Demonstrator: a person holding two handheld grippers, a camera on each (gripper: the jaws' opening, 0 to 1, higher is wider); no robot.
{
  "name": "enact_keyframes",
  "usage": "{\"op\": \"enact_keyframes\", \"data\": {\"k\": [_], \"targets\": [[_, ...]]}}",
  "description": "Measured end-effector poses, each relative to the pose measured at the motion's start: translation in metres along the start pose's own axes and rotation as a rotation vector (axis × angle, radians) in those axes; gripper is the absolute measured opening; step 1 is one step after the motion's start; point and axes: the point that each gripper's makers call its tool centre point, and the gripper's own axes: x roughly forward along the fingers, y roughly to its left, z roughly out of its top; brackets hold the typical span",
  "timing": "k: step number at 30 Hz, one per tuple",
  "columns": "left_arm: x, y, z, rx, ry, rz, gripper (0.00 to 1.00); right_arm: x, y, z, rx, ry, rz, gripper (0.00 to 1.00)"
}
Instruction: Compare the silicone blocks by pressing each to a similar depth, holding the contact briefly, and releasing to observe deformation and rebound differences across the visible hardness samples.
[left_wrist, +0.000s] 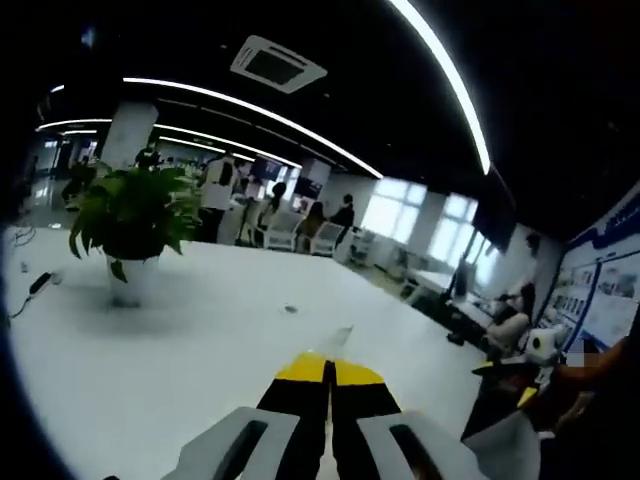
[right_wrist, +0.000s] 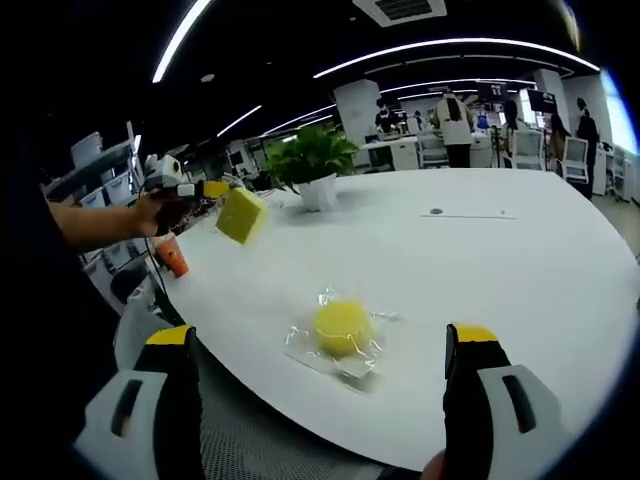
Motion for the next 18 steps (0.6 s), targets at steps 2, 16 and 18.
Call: {"op": "enact_keyframes", "data": {"k": [2,16,18], "targets": [[-0.001,-0.004,0.005,0.023,0.011,-0.010,0.00,0.000,0.001,0.007,0.020,-0.023,0.011,0.96],[-0.010,-0.022,0.020,0.052,-0.011,-0.074,0.00,0.007,0.002,0.046,-0.103,-0.097,0.031,0.96],[-0.012,-0.026,0.021,0.050,-0.014,-0.087,0.00,0.010,0.000,0.048,-0.051,-0.082,0.049,0.96]]}}
